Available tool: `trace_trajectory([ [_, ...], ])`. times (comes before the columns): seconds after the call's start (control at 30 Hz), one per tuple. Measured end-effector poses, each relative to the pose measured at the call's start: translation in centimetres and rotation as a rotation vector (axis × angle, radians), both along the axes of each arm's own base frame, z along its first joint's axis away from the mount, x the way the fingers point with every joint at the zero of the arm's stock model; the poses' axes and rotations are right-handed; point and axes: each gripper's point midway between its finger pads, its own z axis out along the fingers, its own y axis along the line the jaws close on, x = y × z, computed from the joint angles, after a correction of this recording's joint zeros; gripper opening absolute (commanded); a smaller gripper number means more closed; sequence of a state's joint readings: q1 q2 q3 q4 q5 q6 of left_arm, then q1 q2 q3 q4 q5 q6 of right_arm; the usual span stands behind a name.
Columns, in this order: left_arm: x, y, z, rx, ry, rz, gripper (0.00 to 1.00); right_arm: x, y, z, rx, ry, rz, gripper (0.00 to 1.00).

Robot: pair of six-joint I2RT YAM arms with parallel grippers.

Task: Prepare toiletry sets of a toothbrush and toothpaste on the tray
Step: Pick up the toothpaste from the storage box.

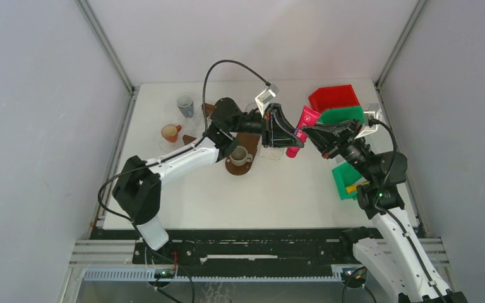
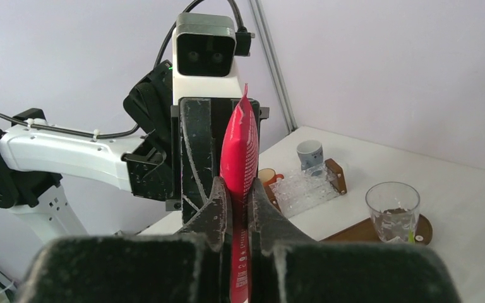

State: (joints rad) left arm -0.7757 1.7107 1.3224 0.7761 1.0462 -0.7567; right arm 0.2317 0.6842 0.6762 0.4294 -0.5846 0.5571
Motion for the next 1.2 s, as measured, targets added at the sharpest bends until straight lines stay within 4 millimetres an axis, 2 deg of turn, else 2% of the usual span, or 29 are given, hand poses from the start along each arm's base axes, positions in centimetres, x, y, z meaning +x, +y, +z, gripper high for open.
trace_trajectory([
  [0.1, 0.0, 0.1, 0.1, -0.005, -0.004, -0.004, 0.01, 0.0, 0.0, 0.1, -0.02, 0.002, -0.003, 0.24],
  [0.27, 0.1, 0.4, -0.1, 0.001, -0.008, -0.018, 0.0, -0.1, 0.1, 0.1, -0.08, 0.0, -0.004, 0.6],
  [0.37, -0.1, 0.9, -0.5, 0.017, -0.015, -0.047, 0.0, -0.3, 0.0, 0.8, -0.122, -0.021, -0.017, 0.69],
  [0.53, -0.1, 1.3, -1.5, 0.056, -0.015, -0.07, 0.0, -0.5, -0.2, 1.9, -0.192, -0.04, -0.025, 0.7],
  [0.63, 0.3, 1.2, -2.6, 0.099, -0.019, -0.066, 0.0, -0.3, 0.0, 1.9, -0.228, -0.03, -0.017, 0.65],
  [0.73, 0.9, 0.9, -3.5, 0.147, -0.045, -0.043, 0.0, 0.4, 0.2, 0.8, -0.262, 0.016, -0.006, 0.6],
  [1.0, 1.5, 1.1, -5.6, 0.244, -0.082, -0.018, 0.0, 1.9, 0.2, -2.9, -0.33, 0.17, 0.01, 0.57],
  [1.2, 1.3, 1.3, -6.3, 0.27, -0.08, -0.024, 0.0, 1.6, -0.3, -3.4, -0.344, 0.185, 0.013, 0.4],
])
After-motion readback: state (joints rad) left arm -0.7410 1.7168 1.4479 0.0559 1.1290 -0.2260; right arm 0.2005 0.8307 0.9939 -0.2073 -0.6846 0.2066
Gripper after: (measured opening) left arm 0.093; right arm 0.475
